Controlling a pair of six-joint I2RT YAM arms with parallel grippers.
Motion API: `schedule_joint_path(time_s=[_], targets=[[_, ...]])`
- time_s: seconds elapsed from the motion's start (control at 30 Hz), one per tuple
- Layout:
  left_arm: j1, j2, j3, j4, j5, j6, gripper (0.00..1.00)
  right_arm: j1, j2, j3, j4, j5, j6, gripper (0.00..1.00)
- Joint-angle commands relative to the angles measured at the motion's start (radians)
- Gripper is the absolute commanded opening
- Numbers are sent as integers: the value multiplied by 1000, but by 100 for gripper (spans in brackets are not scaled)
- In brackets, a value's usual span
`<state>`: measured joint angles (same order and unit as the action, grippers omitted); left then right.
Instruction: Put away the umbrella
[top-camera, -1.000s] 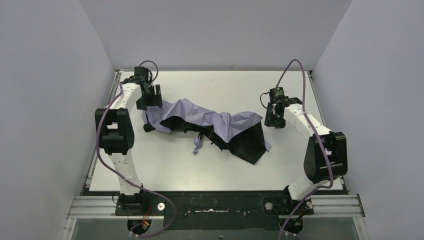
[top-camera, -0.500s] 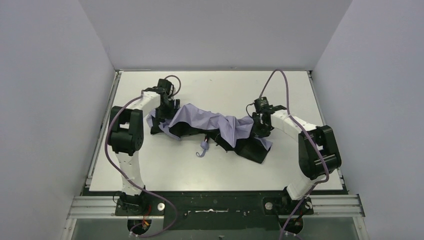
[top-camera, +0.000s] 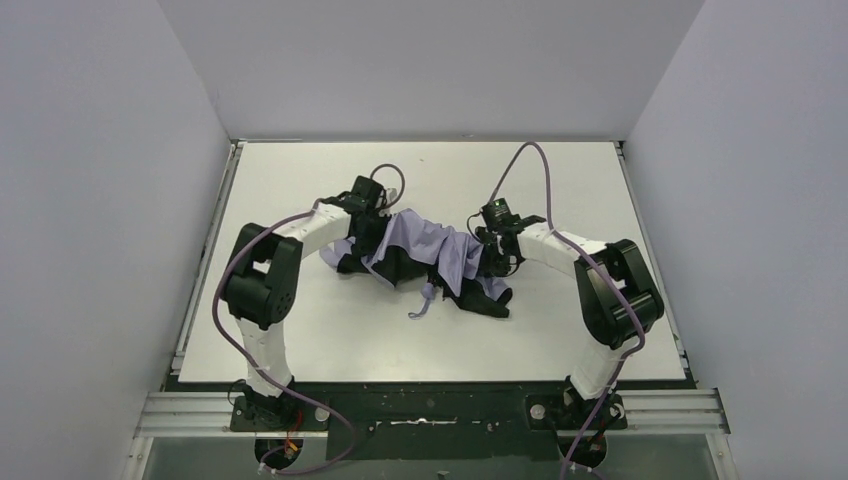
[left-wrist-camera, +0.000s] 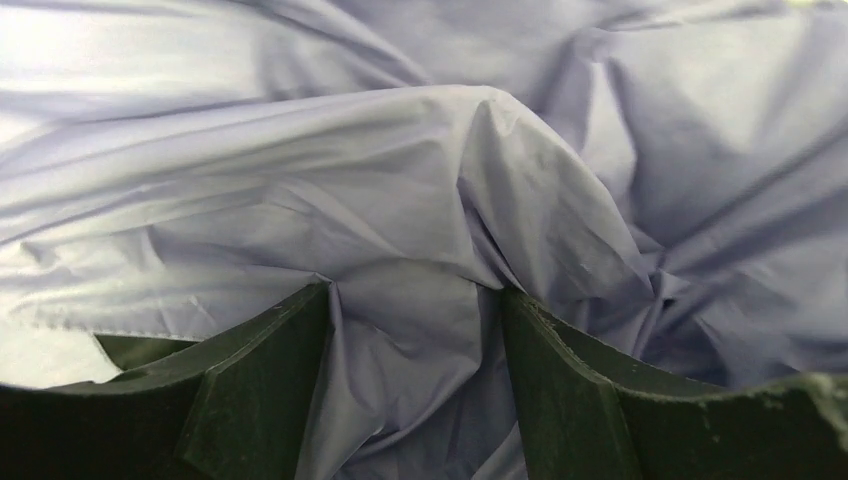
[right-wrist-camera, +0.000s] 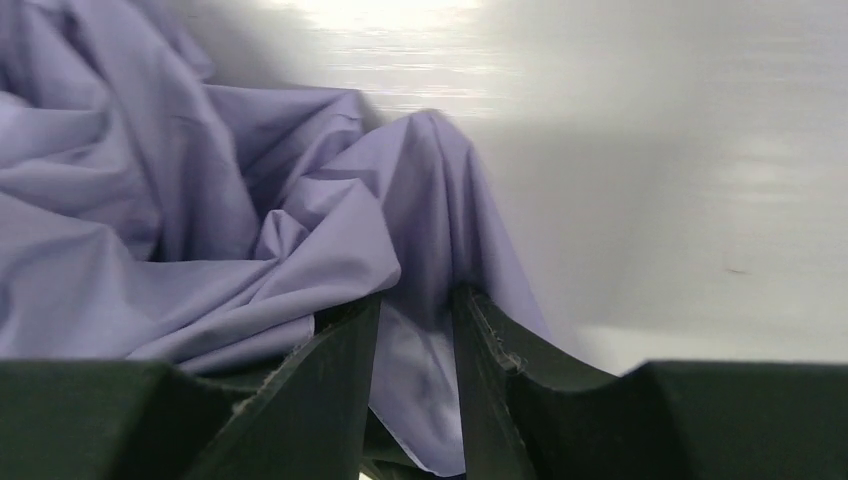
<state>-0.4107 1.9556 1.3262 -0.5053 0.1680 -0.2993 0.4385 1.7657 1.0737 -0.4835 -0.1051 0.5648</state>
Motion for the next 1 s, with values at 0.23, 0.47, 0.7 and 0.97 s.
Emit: schedule_joint_path(time_s=[0.23, 0.47, 0.7, 0.97], targets=[[-214, -72, -95, 299, 242, -186, 61, 97, 27, 1, 260, -223, 227, 35], [-216, -98, -79, 317, 278, -188, 61, 99, -34, -60, 384, -316, 252, 41], [-122, -274, -94, 169, 254, -129, 64, 31, -233, -69, 101, -117, 82, 51], [42, -482, -67, -63, 162, -4, 78, -117, -412, -93, -110, -24, -64, 61]])
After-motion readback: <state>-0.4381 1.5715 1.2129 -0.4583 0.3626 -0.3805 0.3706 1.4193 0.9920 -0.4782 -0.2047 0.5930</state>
